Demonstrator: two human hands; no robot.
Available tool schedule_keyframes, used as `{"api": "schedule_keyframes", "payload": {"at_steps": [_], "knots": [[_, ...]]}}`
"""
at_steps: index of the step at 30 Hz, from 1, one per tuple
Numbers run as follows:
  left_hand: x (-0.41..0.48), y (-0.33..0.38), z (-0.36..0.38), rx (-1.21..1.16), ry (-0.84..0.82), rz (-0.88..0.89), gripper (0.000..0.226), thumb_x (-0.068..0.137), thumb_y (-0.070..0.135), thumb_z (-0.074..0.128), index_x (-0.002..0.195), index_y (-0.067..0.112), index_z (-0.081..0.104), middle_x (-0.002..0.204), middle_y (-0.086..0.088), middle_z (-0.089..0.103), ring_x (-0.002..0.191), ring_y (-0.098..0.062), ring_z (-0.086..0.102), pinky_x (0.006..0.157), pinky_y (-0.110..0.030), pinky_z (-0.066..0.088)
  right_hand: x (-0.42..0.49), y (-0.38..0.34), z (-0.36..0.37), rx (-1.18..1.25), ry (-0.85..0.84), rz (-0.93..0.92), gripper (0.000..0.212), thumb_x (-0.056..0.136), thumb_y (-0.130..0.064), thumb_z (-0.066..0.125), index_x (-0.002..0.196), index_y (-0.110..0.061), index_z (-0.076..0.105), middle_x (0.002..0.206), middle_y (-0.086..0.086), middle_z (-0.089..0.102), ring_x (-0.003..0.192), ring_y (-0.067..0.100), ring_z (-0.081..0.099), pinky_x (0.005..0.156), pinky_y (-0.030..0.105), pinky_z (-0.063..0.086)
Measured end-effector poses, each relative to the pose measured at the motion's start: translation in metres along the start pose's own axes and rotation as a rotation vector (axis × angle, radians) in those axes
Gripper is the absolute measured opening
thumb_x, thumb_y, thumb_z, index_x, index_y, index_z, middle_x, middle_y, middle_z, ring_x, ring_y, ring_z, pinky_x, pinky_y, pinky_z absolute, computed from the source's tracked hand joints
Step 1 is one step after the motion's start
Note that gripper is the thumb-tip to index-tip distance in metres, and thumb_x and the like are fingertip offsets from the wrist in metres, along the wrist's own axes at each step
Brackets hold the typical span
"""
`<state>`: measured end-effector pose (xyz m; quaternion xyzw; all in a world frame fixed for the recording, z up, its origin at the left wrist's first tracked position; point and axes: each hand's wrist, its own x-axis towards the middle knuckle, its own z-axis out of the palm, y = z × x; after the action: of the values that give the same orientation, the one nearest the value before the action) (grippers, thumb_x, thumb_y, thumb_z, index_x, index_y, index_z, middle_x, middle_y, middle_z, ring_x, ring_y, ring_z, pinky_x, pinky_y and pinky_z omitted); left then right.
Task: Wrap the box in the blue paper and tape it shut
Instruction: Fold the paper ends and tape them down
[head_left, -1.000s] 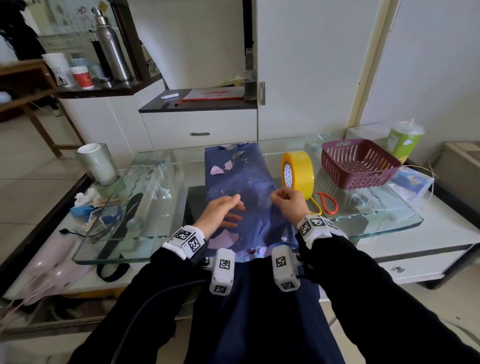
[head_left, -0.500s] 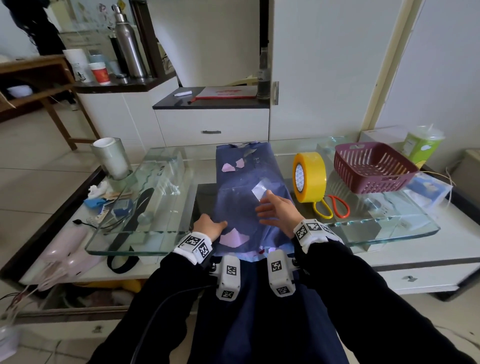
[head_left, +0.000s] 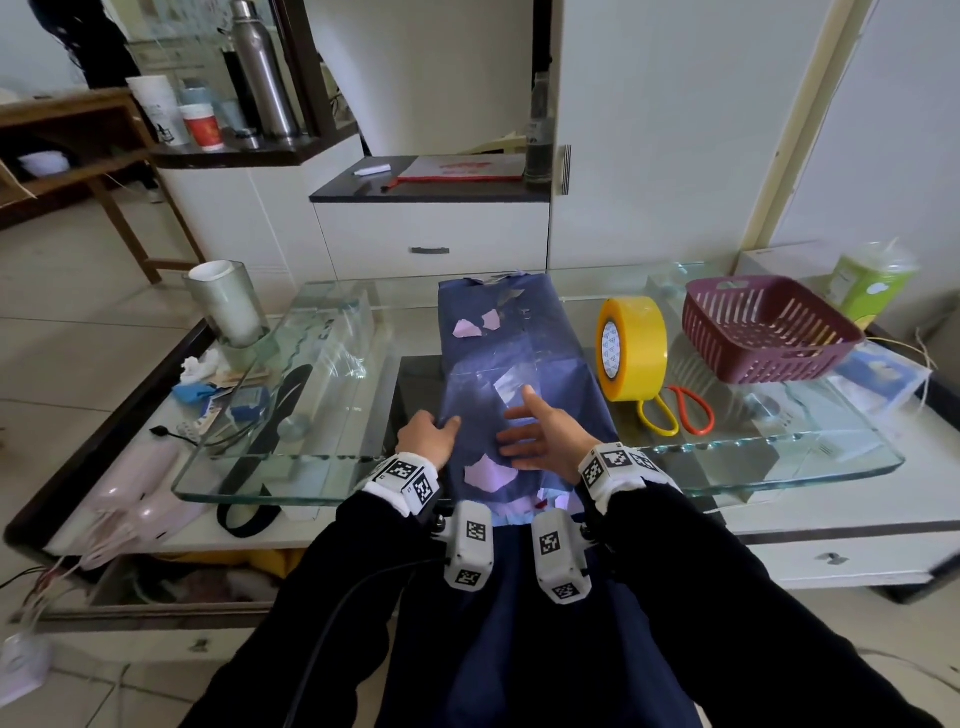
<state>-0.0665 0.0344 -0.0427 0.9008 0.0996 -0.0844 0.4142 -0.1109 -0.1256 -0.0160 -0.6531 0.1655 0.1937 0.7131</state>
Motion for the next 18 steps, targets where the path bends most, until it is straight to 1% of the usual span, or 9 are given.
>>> {"api": "schedule_keyframes", "payload": {"at_steps": [3, 5, 7, 8, 11, 13, 15, 16, 18], "knots": [[0.001, 0.003, -0.004, 0.052, 0.002, 0.036, 0.039, 0.09, 0.033, 0.058, 0.061, 0.012, 0.042, 0.106, -0.029, 0.063, 0.102, -0.041, 0.059, 0.085, -0.037, 0.045, 0.001, -0.007, 0.008, -0.008, 0.001, -0.039, 0.054, 0.098, -0.051, 0.029, 0.122, -0.007, 0.051, 0.112, 0.019, 0.06, 0.088, 0.025, 0.06, 0.084, 0.033, 0.048], [0.0, 0.007, -0.004, 0.056, 0.01, 0.063, 0.045, 0.089, 0.031, 0.06, 0.055, 0.014, 0.035, 0.102, -0.03, 0.063, 0.099, -0.042, 0.06, 0.083, -0.039, 0.048, 0.002, -0.009, 0.012, -0.005, 0.001, -0.046, 0.057, 0.098, -0.05, 0.028, 0.127, -0.005, 0.049, 0.119, 0.021, 0.059, 0.096, 0.026, 0.058, 0.09, 0.035, 0.046], [-0.003, 0.011, -0.002, -0.007, -0.021, 0.061, 0.042, 0.086, 0.03, 0.064, 0.057, 0.016, 0.038, 0.092, -0.027, 0.063, 0.086, -0.037, 0.062, 0.075, -0.04, 0.055, 0.003, -0.007, 0.013, -0.009, -0.003, -0.03, 0.059, 0.098, -0.052, 0.028, 0.13, -0.006, 0.048, 0.127, 0.02, 0.056, 0.109, 0.029, 0.055, 0.098, 0.039, 0.042], [-0.007, 0.013, 0.0, -0.048, -0.049, 0.056, 0.039, 0.085, 0.029, 0.065, 0.06, 0.016, 0.039, 0.087, -0.022, 0.061, 0.076, -0.032, 0.061, 0.063, -0.037, 0.057, 0.004, -0.005, 0.013, -0.009, -0.002, -0.015, 0.06, 0.097, -0.053, 0.029, 0.13, -0.007, 0.048, 0.127, 0.019, 0.056, 0.114, 0.03, 0.054, 0.098, 0.04, 0.041], [-0.017, 0.02, 0.009, -0.104, -0.14, 0.068, 0.03, 0.082, 0.024, 0.07, 0.073, 0.013, 0.043, 0.088, -0.011, 0.057, 0.064, -0.022, 0.057, 0.035, -0.021, 0.047, 0.005, -0.001, 0.006, 0.014, 0.011, -0.001, 0.06, 0.097, -0.053, 0.029, 0.131, -0.008, 0.049, 0.116, 0.014, 0.057, 0.109, 0.027, 0.052, 0.087, 0.037, 0.044], [-0.021, 0.023, 0.014, -0.095, -0.177, 0.089, 0.025, 0.082, 0.022, 0.069, 0.084, 0.011, 0.046, 0.091, -0.012, 0.058, 0.071, -0.024, 0.059, 0.035, -0.02, 0.047, 0.006, -0.002, 0.004, 0.021, 0.012, 0.002, 0.059, 0.097, -0.054, 0.029, 0.129, -0.009, 0.05, 0.113, 0.012, 0.057, 0.102, 0.025, 0.053, 0.076, 0.033, 0.046], [-0.022, 0.023, 0.016, -0.122, -0.187, 0.091, 0.024, 0.085, 0.023, 0.066, 0.082, 0.012, 0.045, 0.088, -0.013, 0.059, 0.065, -0.023, 0.059, 0.035, -0.022, 0.047, 0.007, -0.003, 0.004, 0.024, 0.02, -0.004, 0.058, 0.097, -0.054, 0.029, 0.127, -0.009, 0.051, 0.107, 0.01, 0.058, 0.088, 0.02, 0.054, 0.069, 0.03, 0.044], [-0.022, 0.023, 0.017, -0.147, -0.192, 0.091, 0.024, 0.087, 0.025, 0.063, 0.079, 0.013, 0.044, 0.085, -0.013, 0.058, 0.059, -0.022, 0.057, 0.035, -0.022, 0.047, 0.008, -0.002, 0.004, 0.032, 0.029, -0.012, 0.058, 0.097, -0.053, 0.03, 0.126, -0.009, 0.052, 0.104, 0.01, 0.059, 0.084, 0.018, 0.053, 0.07, 0.03, 0.043], [-0.025, 0.026, 0.017, -0.204, -0.211, 0.098, 0.023, 0.091, 0.03, 0.057, 0.082, 0.012, 0.047, 0.077, -0.01, 0.058, 0.053, -0.018, 0.055, 0.038, -0.022, 0.048, 0.011, 0.001, 0.003, 0.061, 0.043, -0.029, 0.056, 0.097, -0.052, 0.033, 0.123, -0.007, 0.055, 0.112, 0.012, 0.06, 0.096, 0.022, 0.055, 0.082, 0.036, 0.044]]}}
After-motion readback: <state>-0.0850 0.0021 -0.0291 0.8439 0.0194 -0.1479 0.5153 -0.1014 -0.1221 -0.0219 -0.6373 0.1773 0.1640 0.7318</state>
